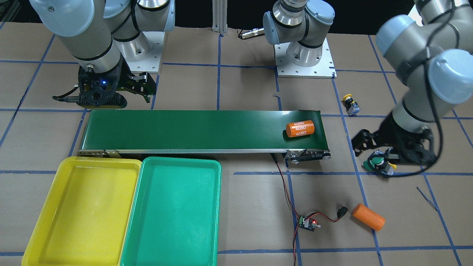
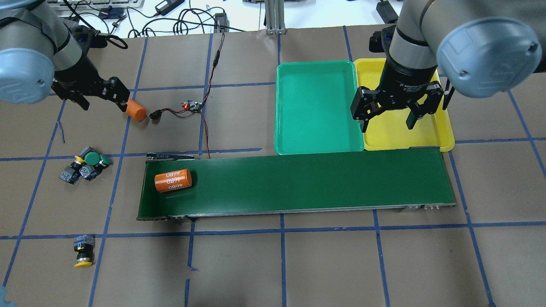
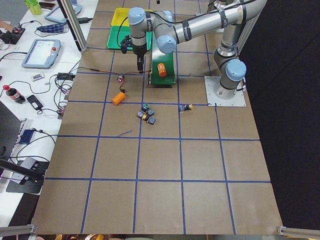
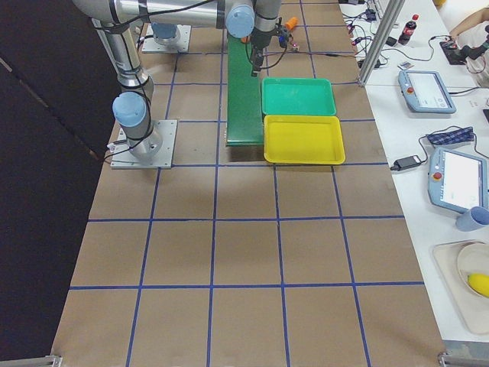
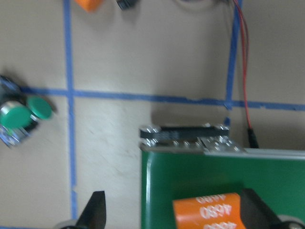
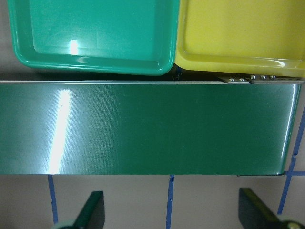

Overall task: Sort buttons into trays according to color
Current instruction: 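Move the left gripper back to the second orange cell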

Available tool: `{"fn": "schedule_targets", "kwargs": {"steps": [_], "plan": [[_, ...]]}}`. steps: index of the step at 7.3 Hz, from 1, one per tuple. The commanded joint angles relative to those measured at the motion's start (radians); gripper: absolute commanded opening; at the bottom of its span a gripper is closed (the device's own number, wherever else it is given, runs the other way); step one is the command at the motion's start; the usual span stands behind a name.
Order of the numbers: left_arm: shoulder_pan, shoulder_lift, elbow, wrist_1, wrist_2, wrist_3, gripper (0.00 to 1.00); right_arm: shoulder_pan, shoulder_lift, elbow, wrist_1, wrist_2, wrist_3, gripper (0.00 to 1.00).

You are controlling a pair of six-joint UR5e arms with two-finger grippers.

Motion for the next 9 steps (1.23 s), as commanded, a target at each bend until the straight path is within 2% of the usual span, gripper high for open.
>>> {"fn": "schedule_targets", "kwargs": {"steps": [1, 2, 3, 4, 5, 9], "plan": [[0.034, -0.18, 0.185, 0.029, 0.004, 0.159, 1.0, -0.001, -0.002, 0.0, -0.001, 0.0, 0.0, 1.0], [0.034, -0.259, 0.21, 0.064, -0.008, 0.176, 1.0, -0.001, -0.002, 0.0, -0.001, 0.0, 0.0, 1.0], [0.034, -0.319, 0.211, 0.168, -0.03, 0.229, 1.0, -0.001, -0.002, 0.0, -0.001, 0.0, -0.002, 1.0], [0.032, -0.341, 0.211, 0.182, -0.045, 0.272, 1.0, -0.001, -0.003, 0.0, -0.001, 0.0, -0.002, 1.0], [0.034, -0.358, 0.208, 0.183, -0.111, 0.273, 1.0, -0.001, -0.005, 0.0, 0.0, 0.0, -0.002, 1.0], [0.034, -0.391, 0.181, 0.184, -0.12, 0.282, 1.0, -0.001, -0.014, 0.0, 0.0, -0.003, -0.003, 1.0]]}}
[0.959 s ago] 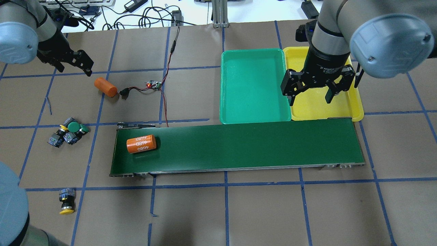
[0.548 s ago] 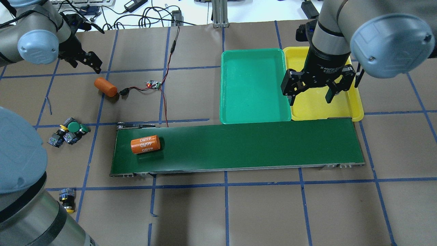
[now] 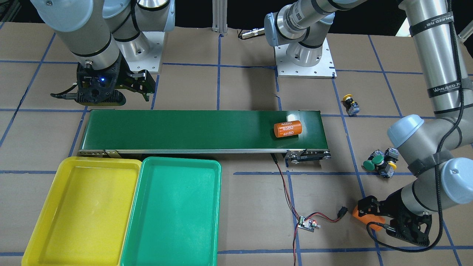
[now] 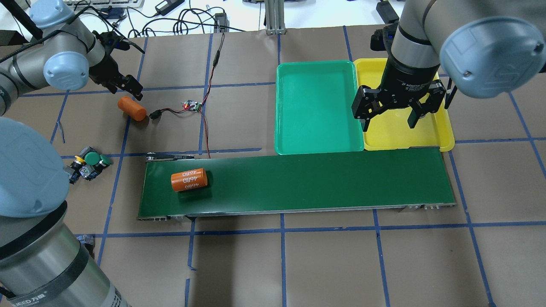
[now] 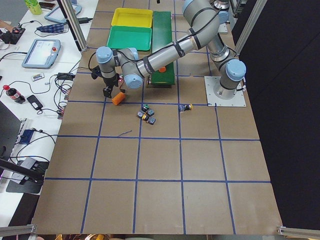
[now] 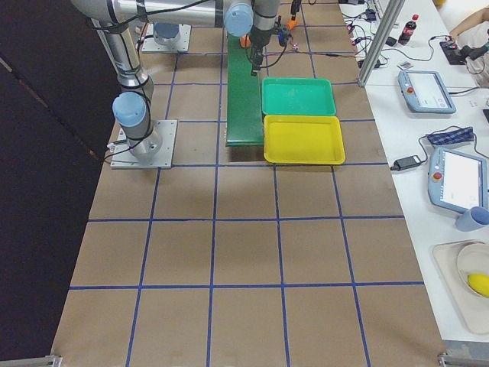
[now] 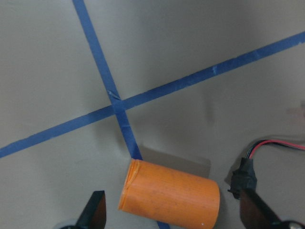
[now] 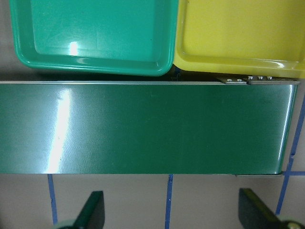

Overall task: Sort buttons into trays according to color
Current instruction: 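Move the left gripper back to the second orange cell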

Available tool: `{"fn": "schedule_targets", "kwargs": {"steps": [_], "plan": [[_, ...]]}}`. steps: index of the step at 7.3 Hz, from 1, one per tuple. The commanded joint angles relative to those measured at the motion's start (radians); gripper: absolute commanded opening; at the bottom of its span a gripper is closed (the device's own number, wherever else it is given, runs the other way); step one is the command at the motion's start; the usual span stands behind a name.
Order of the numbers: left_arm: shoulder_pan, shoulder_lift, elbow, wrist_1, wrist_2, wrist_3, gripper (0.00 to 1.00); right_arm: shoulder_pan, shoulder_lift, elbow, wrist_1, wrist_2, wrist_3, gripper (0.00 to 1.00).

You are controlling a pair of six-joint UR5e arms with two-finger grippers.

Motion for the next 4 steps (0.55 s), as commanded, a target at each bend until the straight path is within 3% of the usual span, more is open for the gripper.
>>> {"fn": "schedule_targets", "kwargs": {"steps": [1, 4], "plan": [[0.0, -0.013, -0.007, 0.001, 0.002, 0.016, 1.0, 0.0, -0.002, 0.0, 0.0, -0.001, 0.0, 1.0], [0.001, -0.022, -0.009, 0.001, 0.005, 0.022, 1.0, 0.0, -0.005, 0.0, 0.0, -0.001, 0.0, 1.0]]}}
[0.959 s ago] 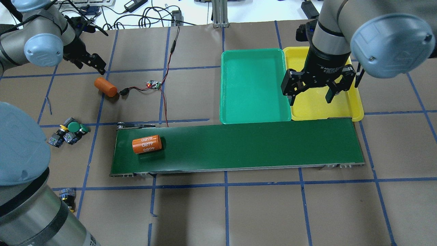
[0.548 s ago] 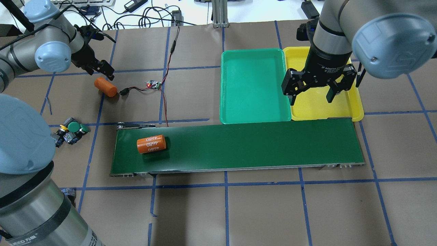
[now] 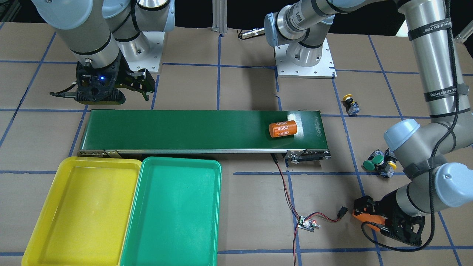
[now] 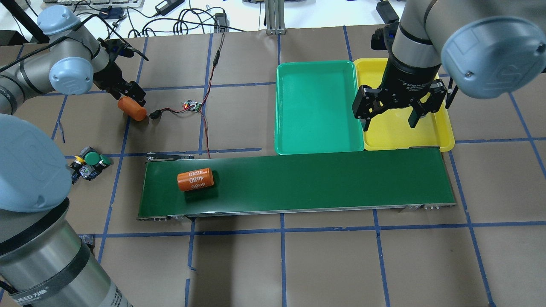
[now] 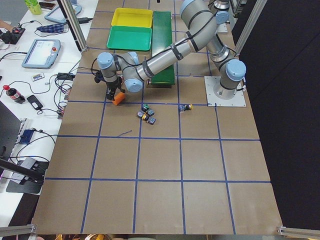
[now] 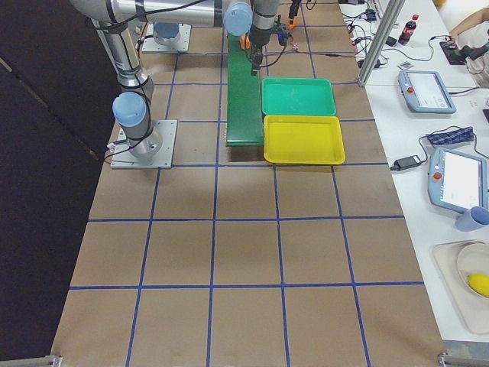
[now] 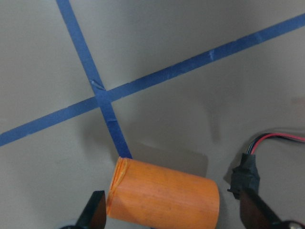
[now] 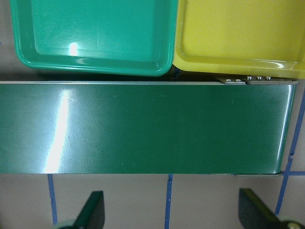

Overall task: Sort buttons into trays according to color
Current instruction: 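Move the left gripper back to the second orange cell, then grasp the second orange cell with left gripper while right arm lowers by conveyor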

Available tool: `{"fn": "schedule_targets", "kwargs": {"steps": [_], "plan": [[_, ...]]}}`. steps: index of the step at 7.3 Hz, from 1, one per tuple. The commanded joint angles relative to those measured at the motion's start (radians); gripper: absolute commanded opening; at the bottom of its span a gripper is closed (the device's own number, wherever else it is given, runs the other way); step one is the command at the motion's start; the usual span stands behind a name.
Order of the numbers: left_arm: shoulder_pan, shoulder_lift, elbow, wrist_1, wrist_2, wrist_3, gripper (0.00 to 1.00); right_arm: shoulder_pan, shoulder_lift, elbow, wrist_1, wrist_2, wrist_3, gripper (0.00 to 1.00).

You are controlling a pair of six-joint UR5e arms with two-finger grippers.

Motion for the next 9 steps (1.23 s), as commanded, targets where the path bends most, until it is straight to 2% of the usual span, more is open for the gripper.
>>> {"fn": "schedule_targets", "kwargs": {"steps": [1, 4, 9], "plan": [[0.001, -0.007, -0.002, 0.0, 0.003, 0.009, 1.0, 0.0, -0.001, 0.0, 0.0, -0.002, 0.0, 1.0], [0.001, -0.01, 0.0, 0.0, 0.006, 0.01, 1.0, 0.0, -0.004, 0.011, 0.002, -0.002, -0.002, 1.0], [-0.001, -0.013, 0.001, 0.0, 0.008, 0.009, 1.0, 0.0, -0.087, 0.122, 0.0, 0.002, 0.0, 1.0]]}}
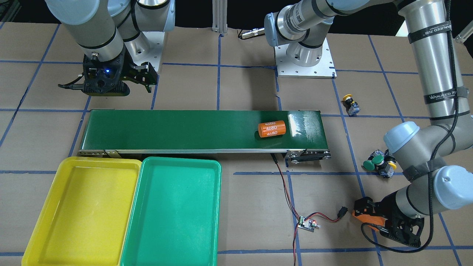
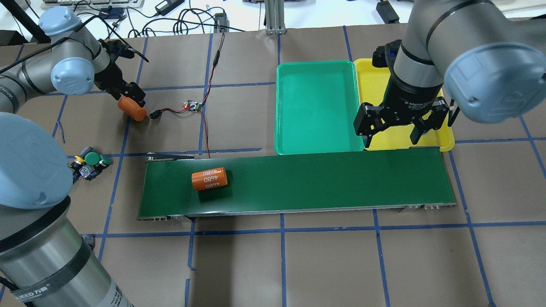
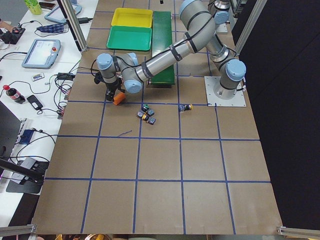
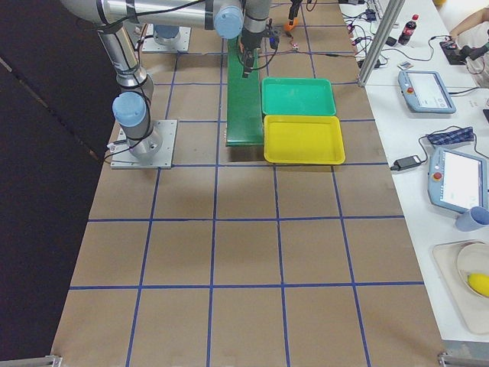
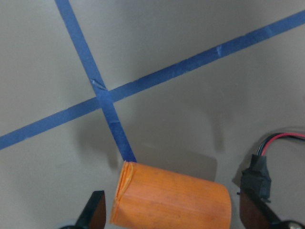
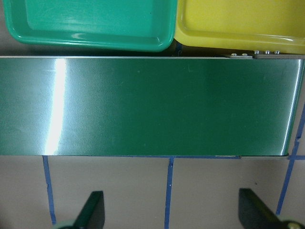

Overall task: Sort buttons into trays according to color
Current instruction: 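Grasp the second orange cell with left gripper while right arm lowers by conveyor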

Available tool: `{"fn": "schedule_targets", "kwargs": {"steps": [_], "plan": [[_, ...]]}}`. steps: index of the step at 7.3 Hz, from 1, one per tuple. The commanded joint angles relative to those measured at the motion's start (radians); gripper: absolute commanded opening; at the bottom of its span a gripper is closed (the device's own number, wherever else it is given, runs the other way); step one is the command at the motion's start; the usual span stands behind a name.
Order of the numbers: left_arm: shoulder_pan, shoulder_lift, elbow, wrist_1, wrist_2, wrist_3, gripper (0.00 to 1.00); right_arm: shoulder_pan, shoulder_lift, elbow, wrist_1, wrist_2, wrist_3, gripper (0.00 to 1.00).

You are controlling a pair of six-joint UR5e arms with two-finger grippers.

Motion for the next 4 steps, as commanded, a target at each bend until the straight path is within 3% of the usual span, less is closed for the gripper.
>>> {"fn": "schedule_targets", "kwargs": {"steps": [1, 4], "plan": [[0.0, -0.003, -0.007, 0.0, 0.001, 0.003, 1.0, 0.0, -0.038, 0.052, 0.0, 0.0, 0.0, 1.0], [0.0, -0.012, -0.007, 0.0, 0.001, 0.02, 1.0, 0.0, -0.121, 0.154, 0.0, -0.002, 0.0, 1.0]]}}
